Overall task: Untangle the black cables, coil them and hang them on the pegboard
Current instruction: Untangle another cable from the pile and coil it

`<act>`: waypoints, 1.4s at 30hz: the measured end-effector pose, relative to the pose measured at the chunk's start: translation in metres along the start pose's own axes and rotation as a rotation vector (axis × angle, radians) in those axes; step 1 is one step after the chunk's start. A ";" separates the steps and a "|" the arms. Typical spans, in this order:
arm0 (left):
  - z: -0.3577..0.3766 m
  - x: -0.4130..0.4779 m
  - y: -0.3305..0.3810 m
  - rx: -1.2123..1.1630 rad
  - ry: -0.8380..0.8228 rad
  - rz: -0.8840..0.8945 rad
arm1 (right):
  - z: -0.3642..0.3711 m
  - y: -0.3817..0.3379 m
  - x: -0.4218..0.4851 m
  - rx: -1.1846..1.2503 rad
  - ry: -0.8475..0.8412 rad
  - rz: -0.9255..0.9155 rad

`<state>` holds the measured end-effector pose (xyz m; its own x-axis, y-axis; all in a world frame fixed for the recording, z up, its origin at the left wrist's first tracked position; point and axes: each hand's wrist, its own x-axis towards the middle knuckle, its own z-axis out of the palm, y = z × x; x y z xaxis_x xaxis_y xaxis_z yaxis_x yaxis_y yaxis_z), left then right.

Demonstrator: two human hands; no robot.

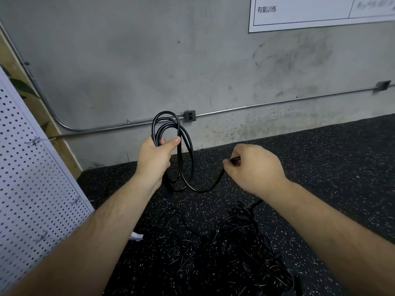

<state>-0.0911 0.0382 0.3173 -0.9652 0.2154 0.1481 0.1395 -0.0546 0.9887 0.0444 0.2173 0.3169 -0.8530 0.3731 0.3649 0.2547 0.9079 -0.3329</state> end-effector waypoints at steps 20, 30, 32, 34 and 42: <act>0.017 -0.014 0.002 0.062 -0.147 -0.044 | -0.008 0.001 0.000 -0.022 0.037 -0.069; 0.013 -0.013 0.005 -0.116 -0.024 -0.069 | -0.008 0.005 0.000 0.053 0.347 0.271; 0.013 -0.012 0.003 -0.155 -0.017 -0.087 | -0.003 0.000 -0.005 0.017 0.249 0.192; 0.016 -0.013 0.002 -0.167 -0.012 -0.103 | 0.004 -0.008 -0.013 -0.009 0.159 0.030; 0.022 -0.024 0.004 -0.086 -0.214 -0.133 | 0.015 -0.028 -0.020 0.058 0.059 -0.495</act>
<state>-0.0626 0.0548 0.3181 -0.9039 0.4268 0.0273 -0.0139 -0.0931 0.9956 0.0480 0.1817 0.3057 -0.8376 -0.0883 0.5391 -0.2013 0.9673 -0.1544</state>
